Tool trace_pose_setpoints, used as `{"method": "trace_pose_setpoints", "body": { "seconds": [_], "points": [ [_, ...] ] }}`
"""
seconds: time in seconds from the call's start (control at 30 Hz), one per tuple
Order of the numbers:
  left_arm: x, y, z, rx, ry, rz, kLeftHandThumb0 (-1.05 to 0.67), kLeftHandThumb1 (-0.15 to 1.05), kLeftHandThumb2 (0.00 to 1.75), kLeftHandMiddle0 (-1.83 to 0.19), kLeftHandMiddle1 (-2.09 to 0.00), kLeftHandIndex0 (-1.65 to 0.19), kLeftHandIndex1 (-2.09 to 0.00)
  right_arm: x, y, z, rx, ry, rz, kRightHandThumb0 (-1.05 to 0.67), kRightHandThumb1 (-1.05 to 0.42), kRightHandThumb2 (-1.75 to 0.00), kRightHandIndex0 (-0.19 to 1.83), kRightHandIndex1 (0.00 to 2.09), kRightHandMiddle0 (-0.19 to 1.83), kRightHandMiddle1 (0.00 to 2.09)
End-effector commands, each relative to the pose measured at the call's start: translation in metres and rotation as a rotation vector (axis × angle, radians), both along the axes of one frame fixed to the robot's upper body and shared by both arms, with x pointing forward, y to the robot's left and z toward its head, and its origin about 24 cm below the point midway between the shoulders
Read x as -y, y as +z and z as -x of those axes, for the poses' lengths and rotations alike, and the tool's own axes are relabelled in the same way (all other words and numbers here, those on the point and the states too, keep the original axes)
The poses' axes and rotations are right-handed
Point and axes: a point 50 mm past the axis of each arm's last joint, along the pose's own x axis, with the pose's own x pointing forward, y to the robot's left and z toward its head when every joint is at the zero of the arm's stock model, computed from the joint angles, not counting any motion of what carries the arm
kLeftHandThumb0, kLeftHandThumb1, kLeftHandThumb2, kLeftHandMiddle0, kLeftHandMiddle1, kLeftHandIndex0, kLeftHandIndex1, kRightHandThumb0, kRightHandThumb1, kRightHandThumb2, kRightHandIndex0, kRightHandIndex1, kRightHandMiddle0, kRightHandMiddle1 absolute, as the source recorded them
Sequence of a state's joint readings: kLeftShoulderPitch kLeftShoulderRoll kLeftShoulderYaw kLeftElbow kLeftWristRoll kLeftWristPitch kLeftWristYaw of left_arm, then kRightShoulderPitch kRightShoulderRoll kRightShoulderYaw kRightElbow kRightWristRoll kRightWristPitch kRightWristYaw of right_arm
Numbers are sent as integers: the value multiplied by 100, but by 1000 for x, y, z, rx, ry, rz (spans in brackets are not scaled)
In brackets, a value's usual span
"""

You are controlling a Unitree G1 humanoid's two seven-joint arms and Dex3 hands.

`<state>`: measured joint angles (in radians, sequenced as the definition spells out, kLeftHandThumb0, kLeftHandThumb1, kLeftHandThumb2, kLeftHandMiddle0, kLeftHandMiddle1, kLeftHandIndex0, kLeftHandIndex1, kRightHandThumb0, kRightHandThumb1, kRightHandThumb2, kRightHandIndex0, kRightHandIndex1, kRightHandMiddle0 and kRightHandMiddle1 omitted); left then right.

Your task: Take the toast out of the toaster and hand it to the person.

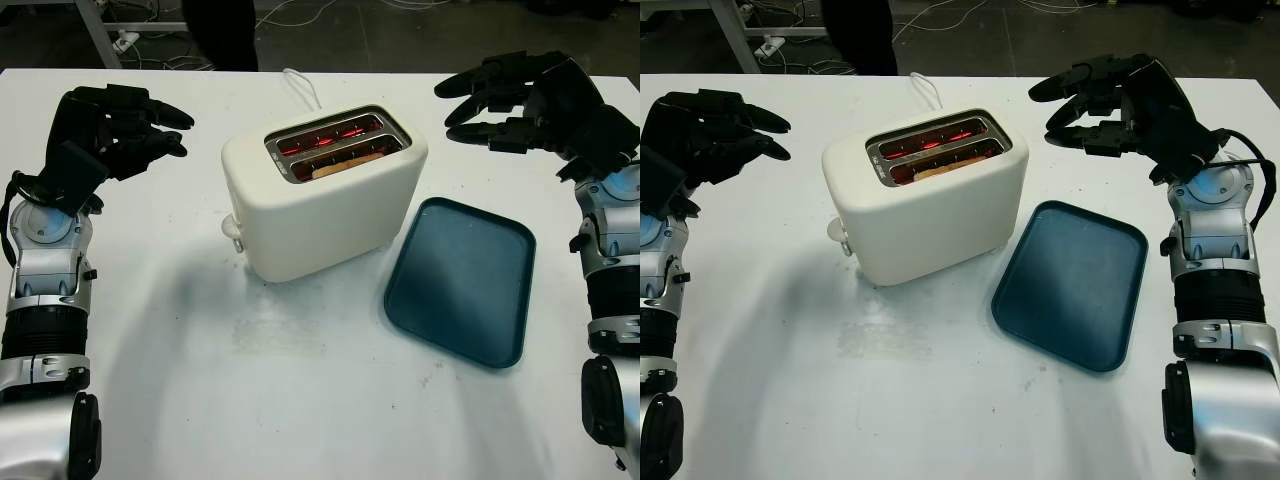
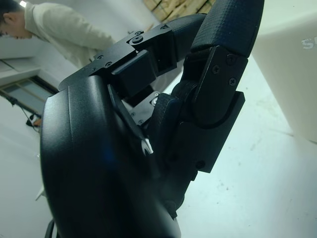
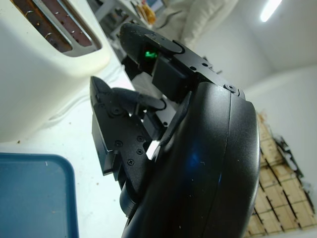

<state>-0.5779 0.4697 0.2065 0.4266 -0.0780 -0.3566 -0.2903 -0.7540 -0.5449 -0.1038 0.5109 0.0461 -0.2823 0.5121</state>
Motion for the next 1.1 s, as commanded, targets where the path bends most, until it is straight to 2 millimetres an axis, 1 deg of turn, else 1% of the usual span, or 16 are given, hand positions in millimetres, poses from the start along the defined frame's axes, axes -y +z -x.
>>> {"method": "trace_pose_setpoints", "body": {
  "seconds": [0.0,0.2,0.27,0.43,0.63,0.8,1.07],
  "points": [
    [1,5,-1,24,2,15,-105,91,2,-121,-57,-125,-30,-2,6,-1,26,-6,6,14,-83,-1,82,93,100,25],
    [0,6,0,23,6,15,-105,92,6,-119,-57,-126,-29,-3,6,-2,24,-2,3,14,-83,0,85,92,100,26],
    [1,6,-1,23,5,9,-105,92,6,-119,-57,-125,-29,-3,6,-1,17,-8,2,12,-82,0,84,92,99,26],
    [4,7,0,23,7,-8,-105,92,7,-119,-58,-125,-28,0,7,1,30,-23,14,12,-82,0,84,91,99,26],
    [2,8,0,36,8,-45,-105,92,13,-114,-66,-120,-31,0,7,1,34,-25,34,15,-86,-2,80,88,96,25],
    [1,7,1,28,13,-46,-105,92,14,-109,-75,-116,-37,-2,6,0,32,-25,35,3,-87,-1,83,90,97,26],
    [-1,6,1,25,10,-50,-105,92,15,-105,-82,-110,-46,-3,7,0,38,-30,36,-4,-87,-1,85,90,98,27]
  ]
}}
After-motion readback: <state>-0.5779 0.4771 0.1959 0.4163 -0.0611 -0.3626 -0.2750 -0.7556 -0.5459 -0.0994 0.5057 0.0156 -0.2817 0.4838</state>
